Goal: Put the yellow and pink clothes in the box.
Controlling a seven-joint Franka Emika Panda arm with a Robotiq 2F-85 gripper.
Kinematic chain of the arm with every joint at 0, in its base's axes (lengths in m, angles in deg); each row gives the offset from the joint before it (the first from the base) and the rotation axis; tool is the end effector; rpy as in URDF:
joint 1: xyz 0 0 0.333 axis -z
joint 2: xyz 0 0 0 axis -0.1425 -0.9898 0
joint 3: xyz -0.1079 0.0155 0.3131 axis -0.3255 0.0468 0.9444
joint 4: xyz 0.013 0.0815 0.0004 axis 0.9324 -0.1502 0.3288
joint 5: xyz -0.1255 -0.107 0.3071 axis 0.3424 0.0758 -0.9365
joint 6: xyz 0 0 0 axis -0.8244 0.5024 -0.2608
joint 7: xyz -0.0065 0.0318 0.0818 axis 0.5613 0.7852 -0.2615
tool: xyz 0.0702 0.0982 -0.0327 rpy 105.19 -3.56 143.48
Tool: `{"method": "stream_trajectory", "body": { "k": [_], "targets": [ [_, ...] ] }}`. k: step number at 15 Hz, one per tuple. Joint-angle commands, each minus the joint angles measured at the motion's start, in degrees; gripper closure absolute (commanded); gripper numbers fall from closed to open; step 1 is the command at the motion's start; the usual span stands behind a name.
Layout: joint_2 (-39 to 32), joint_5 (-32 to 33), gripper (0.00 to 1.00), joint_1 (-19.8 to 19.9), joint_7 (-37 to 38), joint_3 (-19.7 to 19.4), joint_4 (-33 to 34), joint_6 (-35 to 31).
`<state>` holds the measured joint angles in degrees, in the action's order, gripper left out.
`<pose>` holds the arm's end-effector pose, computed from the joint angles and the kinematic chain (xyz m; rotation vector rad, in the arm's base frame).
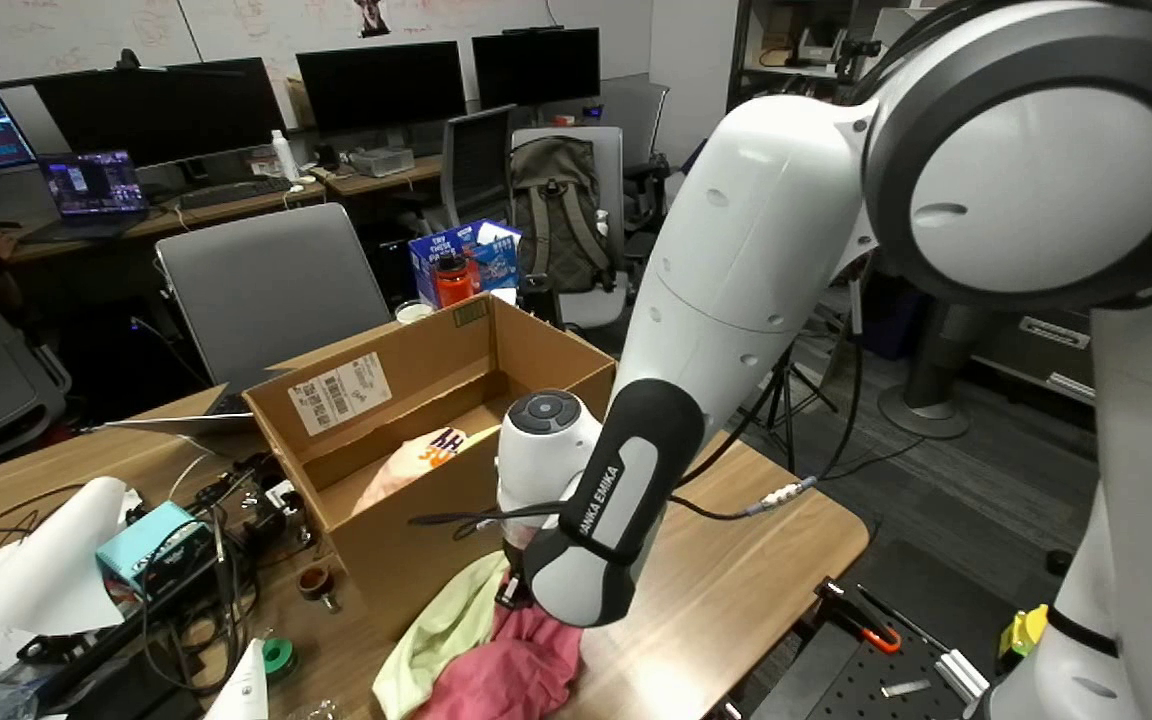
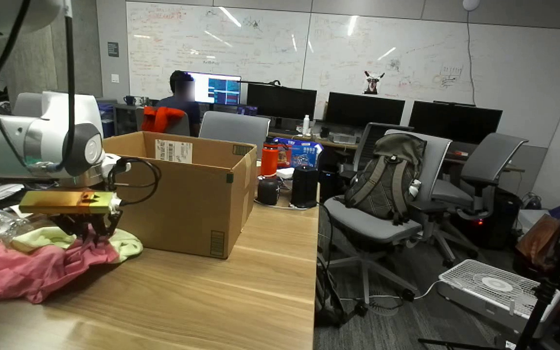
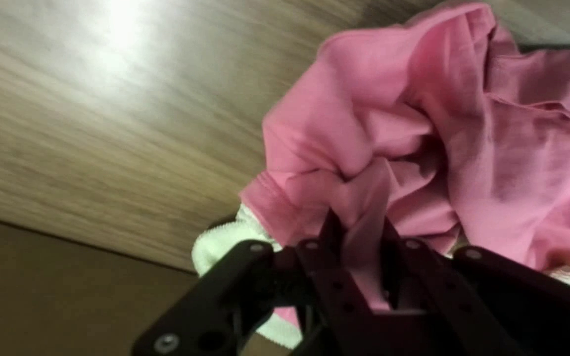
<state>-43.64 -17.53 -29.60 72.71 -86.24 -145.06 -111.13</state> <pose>0.4534 0.2103 0.1933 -3.0146 -0.6906 -0.2363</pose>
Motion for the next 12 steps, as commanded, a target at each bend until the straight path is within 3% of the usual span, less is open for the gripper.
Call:
{"method": "stream_trajectory", "body": {
  "k": [1, 12],
  "targets": [
    [5.97, 3.33, 0.96, -3.21, 4.65, -3.40, -1.98, 0.32],
    [14.36, 16.74, 0.96, -13.07, 18.30, -15.80, -0.38, 5.68]
  ]
}}
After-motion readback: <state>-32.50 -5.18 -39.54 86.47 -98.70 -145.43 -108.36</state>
